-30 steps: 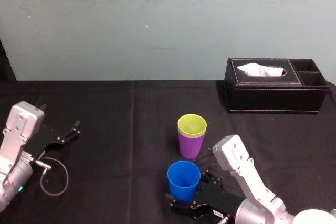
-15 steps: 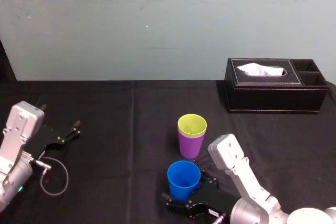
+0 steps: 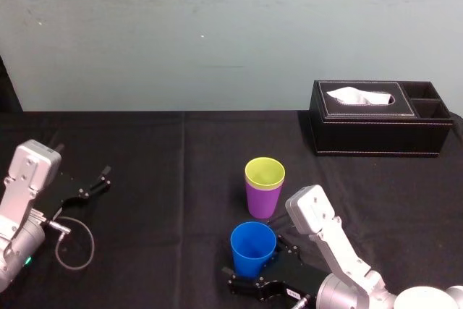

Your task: Stack the three plastic cups sequentially using one hand.

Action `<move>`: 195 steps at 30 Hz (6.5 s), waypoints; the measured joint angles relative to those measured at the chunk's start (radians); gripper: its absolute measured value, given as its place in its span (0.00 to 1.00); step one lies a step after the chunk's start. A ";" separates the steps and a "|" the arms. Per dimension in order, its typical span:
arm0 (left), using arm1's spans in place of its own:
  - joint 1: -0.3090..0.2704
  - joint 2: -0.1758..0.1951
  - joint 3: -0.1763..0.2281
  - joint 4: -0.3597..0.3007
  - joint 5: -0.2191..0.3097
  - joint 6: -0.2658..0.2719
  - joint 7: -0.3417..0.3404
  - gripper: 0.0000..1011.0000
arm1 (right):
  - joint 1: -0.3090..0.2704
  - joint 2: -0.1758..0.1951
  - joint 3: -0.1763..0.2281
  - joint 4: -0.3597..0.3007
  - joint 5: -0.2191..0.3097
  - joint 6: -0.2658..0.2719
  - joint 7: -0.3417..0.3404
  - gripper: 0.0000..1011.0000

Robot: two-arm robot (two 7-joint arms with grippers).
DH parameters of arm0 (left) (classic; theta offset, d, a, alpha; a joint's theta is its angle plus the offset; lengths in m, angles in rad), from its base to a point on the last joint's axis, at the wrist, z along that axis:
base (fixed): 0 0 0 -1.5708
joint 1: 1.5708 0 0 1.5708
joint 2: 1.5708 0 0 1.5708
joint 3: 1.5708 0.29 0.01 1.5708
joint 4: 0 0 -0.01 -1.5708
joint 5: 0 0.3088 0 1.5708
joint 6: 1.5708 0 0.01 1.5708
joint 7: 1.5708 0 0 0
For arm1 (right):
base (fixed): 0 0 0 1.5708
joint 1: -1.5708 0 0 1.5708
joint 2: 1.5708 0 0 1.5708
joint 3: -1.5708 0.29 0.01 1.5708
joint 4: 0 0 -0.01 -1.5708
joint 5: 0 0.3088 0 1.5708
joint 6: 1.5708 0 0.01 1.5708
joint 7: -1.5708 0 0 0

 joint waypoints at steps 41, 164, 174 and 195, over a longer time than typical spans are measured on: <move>0.000 0.000 0.000 0.000 0.000 0.000 0.000 0.99 | 0.034 0.021 0.052 -0.066 0.053 0.060 0.012 0.72; 0.000 0.000 0.000 0.000 0.000 0.000 0.000 0.99 | 0.278 -0.045 0.069 0.155 0.098 -0.026 -0.087 0.99; 0.000 0.000 0.000 0.000 0.000 0.000 0.000 0.99 | 0.141 -0.060 0.159 0.097 0.051 -0.140 -0.203 0.99; 0.000 0.000 0.000 0.000 0.000 0.000 0.000 0.99 | 0.010 -0.118 0.225 0.183 -0.044 -0.251 -0.307 0.99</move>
